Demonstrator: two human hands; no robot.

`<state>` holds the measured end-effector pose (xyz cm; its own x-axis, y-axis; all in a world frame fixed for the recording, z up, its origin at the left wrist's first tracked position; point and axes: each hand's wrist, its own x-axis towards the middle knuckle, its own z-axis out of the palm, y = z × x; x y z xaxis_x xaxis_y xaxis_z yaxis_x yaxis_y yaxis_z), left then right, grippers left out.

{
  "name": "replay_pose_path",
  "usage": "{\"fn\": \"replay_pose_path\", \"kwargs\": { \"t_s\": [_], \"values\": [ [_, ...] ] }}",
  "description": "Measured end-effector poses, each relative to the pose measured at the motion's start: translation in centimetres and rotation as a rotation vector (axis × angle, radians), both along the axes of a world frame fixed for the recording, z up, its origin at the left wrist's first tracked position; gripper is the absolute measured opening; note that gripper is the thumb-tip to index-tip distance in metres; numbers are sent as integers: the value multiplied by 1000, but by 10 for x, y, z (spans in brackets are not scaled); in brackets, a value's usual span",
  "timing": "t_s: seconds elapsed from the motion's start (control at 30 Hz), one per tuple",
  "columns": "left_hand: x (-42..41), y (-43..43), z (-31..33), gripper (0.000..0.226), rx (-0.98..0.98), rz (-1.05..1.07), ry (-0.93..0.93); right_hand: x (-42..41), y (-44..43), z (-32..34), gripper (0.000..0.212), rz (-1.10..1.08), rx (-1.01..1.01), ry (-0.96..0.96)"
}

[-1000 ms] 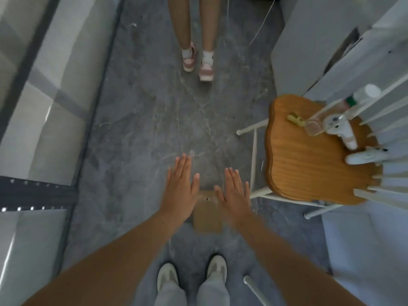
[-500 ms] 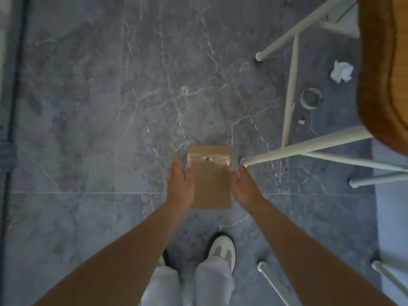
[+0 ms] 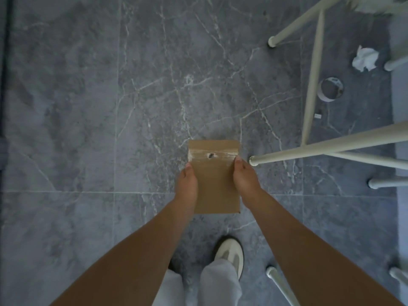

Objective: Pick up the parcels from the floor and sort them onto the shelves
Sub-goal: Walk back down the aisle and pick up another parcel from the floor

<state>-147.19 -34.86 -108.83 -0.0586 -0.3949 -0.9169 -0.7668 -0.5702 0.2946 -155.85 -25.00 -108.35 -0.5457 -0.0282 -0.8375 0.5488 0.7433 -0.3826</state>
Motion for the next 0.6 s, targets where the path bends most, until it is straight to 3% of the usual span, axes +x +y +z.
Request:
{"fn": "replay_pose_path", "kwargs": {
  "t_s": [0.23,0.6],
  "values": [
    [-2,-39,102,60,-60,35,97,-10,-39,104,52,33,-54,38],
    [-4,-156,371,56,-325,-67,216,-24,-158,362,52,170,-206,228]
  ]
}}
